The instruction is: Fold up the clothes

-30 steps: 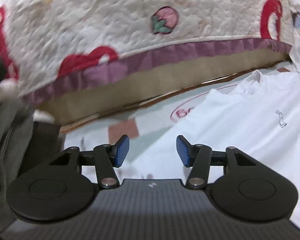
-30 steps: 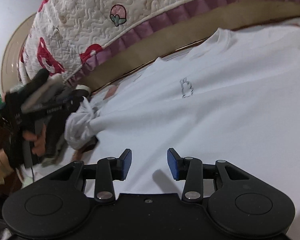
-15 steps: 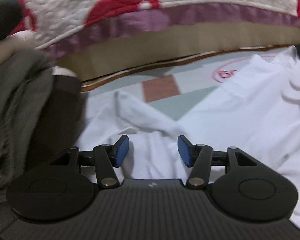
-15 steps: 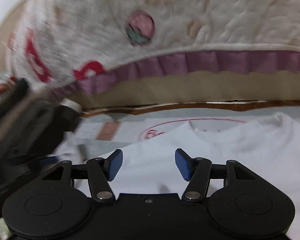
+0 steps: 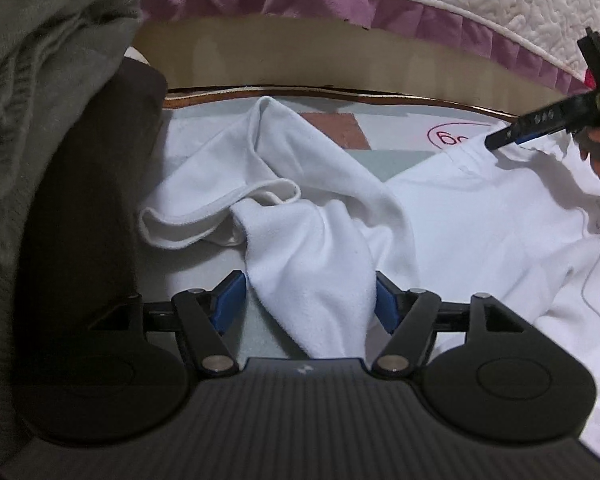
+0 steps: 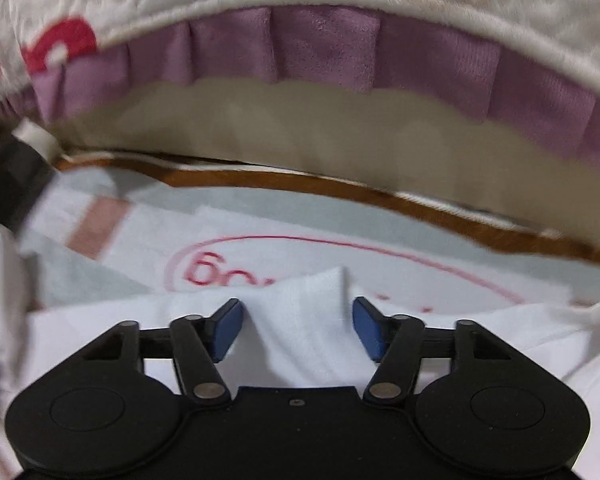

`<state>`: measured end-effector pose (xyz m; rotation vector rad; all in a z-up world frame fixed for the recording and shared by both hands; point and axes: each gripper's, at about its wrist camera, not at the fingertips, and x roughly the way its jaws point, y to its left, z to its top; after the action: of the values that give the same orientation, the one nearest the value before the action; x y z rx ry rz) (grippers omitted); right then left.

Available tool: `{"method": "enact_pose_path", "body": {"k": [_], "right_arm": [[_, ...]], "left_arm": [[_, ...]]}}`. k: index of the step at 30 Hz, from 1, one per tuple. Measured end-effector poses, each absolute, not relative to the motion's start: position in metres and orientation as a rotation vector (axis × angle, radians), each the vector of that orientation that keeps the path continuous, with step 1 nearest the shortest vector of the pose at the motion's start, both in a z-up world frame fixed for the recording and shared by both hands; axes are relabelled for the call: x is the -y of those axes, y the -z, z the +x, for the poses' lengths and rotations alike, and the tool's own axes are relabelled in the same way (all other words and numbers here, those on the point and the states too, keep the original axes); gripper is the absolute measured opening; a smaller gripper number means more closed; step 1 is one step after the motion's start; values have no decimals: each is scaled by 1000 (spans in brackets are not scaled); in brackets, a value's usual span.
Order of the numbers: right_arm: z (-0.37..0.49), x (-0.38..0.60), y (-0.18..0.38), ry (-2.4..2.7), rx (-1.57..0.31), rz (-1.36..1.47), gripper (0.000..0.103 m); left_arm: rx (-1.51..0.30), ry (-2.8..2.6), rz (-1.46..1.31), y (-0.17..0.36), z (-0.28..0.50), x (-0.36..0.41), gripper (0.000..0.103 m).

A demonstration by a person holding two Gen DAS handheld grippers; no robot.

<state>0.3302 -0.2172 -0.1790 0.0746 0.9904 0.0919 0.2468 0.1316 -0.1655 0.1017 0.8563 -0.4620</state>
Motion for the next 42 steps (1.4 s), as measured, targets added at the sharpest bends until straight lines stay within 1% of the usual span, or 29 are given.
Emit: {"method": "enact_pose_path", "body": {"k": [1, 2, 3, 4, 6, 9, 10, 12, 15, 16, 17, 18, 19, 20, 21, 22, 23, 24, 25, 27, 30, 34, 37, 40, 42], "right_arm": [[329, 215, 180, -74, -987, 52, 69], [327, 213, 181, -81, -974, 44, 64], [323, 212, 180, -91, -953, 25, 31], [321, 210, 178, -101, -933, 0, 6], [317, 207, 169, -110, -870, -55, 6], [317, 215, 143, -61, -710, -72, 5], [320, 219, 137, -36, -679, -63, 5], [331, 226, 133, 1, -664, -68, 5], [342, 234, 145, -20, -692, -67, 6], [343, 237, 149, -24, -705, -52, 7], [344, 241, 153, -25, -719, -31, 10], [343, 248, 155, -29, -727, 20, 16], [337, 259, 153, -37, -713, 93, 23], [329, 271, 150, -45, -689, 170, 30], [322, 284, 147, -41, -673, 223, 44], [315, 295, 145, -35, -668, 249, 47], [309, 305, 143, -32, -685, 235, 47], [302, 313, 143, -17, -717, 168, 47], [294, 320, 144, 4, -753, 82, 47], [275, 344, 147, 47, -787, 15, 47], [251, 389, 150, 142, -827, 68, 47], [238, 415, 153, 176, -853, 86, 47], [243, 416, 156, 141, -857, 90, 48], [255, 412, 161, 101, -860, 118, 52], [267, 408, 167, 93, -872, 158, 53]], "left_arm": [[-861, 460, 103, 166, 247, -130, 70], [-866, 459, 100, 167, 246, -129, 71], [-874, 458, 95, 169, 248, -128, 75], [-882, 458, 90, 171, 249, -127, 76], [-868, 466, 98, 172, 252, -124, 75], [-779, 482, 165, 169, 257, -116, 12], [-743, 450, 184, 165, 259, -114, 11], [-667, 367, 187, 156, 265, -114, 11], [-608, 261, 185, 149, 271, -113, 12], [-611, 239, 191, 150, 272, -112, 16], [-621, 220, 204, 152, 271, -110, 19], [-631, 208, 220, 154, 268, -110, 28], [-642, 197, 237, 155, 265, -109, 40], [-652, 187, 254, 157, 262, -109, 44], [-649, 206, 255, 156, 253, -109, 47], [-638, 239, 242, 153, 245, -109, 50], [-619, 270, 218, 151, 234, -109, 51], [-598, 301, 191, 150, 222, -110, 55], [-591, 321, 176, 150, 214, -108, 57], [-590, 367, 161, 151, 199, -101, 57], [-621, 440, 180, 152, 189, -84, 57], [-682, 498, 186, 151, 186, -68, 57], [-724, 522, 175, 149, 182, -64, 57], [-752, 523, 190, 151, 181, -61, 57], [-765, 507, 209, 153, 182, -56, 57]]}}
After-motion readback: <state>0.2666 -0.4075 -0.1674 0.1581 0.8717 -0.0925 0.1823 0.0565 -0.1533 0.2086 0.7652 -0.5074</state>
